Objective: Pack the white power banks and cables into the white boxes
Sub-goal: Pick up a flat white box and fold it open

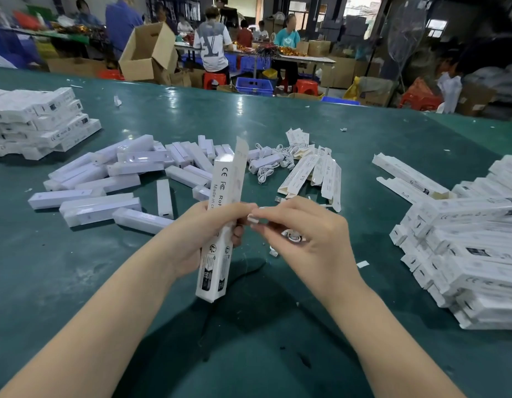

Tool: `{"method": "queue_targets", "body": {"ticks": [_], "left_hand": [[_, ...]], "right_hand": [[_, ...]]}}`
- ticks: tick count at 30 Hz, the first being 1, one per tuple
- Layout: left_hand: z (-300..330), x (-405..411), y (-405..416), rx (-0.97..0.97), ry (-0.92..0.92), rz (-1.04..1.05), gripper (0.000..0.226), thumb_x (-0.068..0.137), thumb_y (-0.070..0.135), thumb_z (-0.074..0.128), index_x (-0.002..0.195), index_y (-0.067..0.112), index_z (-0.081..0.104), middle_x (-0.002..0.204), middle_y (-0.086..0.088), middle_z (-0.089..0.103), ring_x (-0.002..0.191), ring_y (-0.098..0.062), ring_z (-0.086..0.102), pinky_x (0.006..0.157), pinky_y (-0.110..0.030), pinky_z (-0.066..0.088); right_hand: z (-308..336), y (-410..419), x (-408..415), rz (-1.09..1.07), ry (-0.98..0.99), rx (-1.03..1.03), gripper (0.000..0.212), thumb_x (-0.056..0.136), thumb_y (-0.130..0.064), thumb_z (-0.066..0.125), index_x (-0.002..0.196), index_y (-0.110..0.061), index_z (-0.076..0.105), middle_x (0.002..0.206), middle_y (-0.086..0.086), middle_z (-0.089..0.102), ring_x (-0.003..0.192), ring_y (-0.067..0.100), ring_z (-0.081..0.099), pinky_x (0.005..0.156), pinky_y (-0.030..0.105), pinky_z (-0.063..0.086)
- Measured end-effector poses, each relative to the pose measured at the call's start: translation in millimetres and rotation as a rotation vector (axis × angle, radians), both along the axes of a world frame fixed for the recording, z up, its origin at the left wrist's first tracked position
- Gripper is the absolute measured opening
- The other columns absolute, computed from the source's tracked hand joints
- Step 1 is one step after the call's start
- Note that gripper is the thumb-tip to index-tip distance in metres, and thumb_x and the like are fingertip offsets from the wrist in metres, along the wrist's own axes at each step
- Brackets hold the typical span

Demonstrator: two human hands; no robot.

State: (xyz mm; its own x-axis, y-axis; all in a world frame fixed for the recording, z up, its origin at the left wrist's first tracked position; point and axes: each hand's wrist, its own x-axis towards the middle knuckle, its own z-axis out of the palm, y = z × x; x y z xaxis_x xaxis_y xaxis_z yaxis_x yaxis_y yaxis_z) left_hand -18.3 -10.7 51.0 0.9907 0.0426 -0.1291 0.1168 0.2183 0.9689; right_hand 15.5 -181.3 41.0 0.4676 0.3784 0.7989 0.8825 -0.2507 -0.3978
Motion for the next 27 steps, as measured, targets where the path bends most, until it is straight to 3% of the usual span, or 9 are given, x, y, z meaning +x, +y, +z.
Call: {"method": "queue_targets", "body": {"ticks": [2,4,7,10,12,14,15,22,27], "left_hand": [[0,0,-1,0.105,-0.031,0.117,0.023,0.073,0.026,0.082,0.083,0.014,0.067,0.064,0.006,0.061,0.052,-0.007,0.051,0.054,-0.016,0.046],[-2,2,0,0.507,-0.105,0.325,0.014,0.079,0.031,0.077,0.078,0.022,0.067,0.057,0.013,0.062,0.048,0.001,0.051,0.051,-0.011,0.042],[-6,1,2,1.089,-0.249,0.469,0.026,0.082,0.032,0.071,0.065,0.028,0.052,0.056,0.010,0.050,0.052,-0.005,0.043,0.051,-0.024,0.033],[-9,1,3,1.305,-0.410,0.449,0.043,0.080,0.022,0.072,0.061,0.034,0.035,0.058,0.011,0.039,0.057,-0.013,0.036,0.053,-0.030,0.026],[-9,1,3,1.387,-0.493,0.434,0.031,0.077,0.016,0.072,0.065,0.031,0.047,0.062,0.010,0.045,0.061,-0.022,0.043,0.053,-0.029,0.031],[-10,1,4,1.436,-0.549,0.446,0.011,0.074,0.013,0.073,0.078,0.017,0.064,0.069,0.004,0.057,0.065,-0.027,0.052,0.054,-0.030,0.041],[-10,1,4,1.444,-0.566,0.451,0.012,0.073,0.012,0.074,0.082,0.015,0.067,0.071,0.002,0.060,0.066,-0.026,0.053,0.054,-0.029,0.041],[-14,1,5,1.388,-0.588,0.514,0.013,0.071,0.010,0.076,0.080,0.015,0.068,0.069,0.003,0.058,0.061,-0.017,0.035,0.054,-0.026,0.037],[-15,1,10,1.494,-0.608,0.448,0.018,0.069,0.011,0.081,0.083,0.016,0.070,0.072,0.002,0.061,0.062,-0.026,0.055,0.051,-0.027,0.037]], "right_hand": [[4,0,-1,0.009,0.121,0.151,0.017,0.080,-0.004,0.079,0.095,-0.012,0.078,0.080,0.004,0.072,0.070,0.014,0.066,0.067,0.021,0.053],[9,-2,-2,0.058,0.340,0.352,0.017,0.080,-0.007,0.079,0.091,-0.020,0.078,0.081,0.000,0.075,0.069,0.013,0.069,0.067,0.021,0.054],[17,-7,-3,0.089,0.555,0.570,0.014,0.079,-0.012,0.080,0.086,-0.024,0.077,0.076,-0.002,0.075,0.057,0.012,0.066,0.055,0.018,0.049],[21,-9,-2,0.095,0.620,0.590,0.012,0.080,-0.012,0.080,0.090,-0.015,0.076,0.073,-0.002,0.073,0.046,0.011,0.056,0.048,0.016,0.042],[21,-10,-2,0.101,0.651,0.579,0.015,0.080,-0.011,0.079,0.093,-0.018,0.075,0.074,-0.002,0.073,0.043,0.012,0.050,0.046,0.018,0.043],[21,-9,-2,0.076,0.659,0.540,0.020,0.080,-0.012,0.079,0.096,-0.024,0.075,0.073,0.000,0.072,0.042,0.012,0.047,0.046,0.019,0.043],[20,-9,-2,0.066,0.657,0.522,0.021,0.080,-0.012,0.079,0.097,-0.025,0.075,0.073,0.001,0.072,0.042,0.011,0.046,0.046,0.018,0.043],[19,-9,-2,0.050,0.687,0.405,0.020,0.078,-0.014,0.082,0.085,-0.031,0.074,0.067,-0.005,0.072,0.045,0.004,0.051,0.046,0.012,0.038],[21,-14,4,0.104,0.799,0.201,0.014,0.079,-0.017,0.081,0.083,-0.027,0.071,0.065,-0.003,0.070,0.040,0.005,0.042,0.043,0.010,0.033]]}}
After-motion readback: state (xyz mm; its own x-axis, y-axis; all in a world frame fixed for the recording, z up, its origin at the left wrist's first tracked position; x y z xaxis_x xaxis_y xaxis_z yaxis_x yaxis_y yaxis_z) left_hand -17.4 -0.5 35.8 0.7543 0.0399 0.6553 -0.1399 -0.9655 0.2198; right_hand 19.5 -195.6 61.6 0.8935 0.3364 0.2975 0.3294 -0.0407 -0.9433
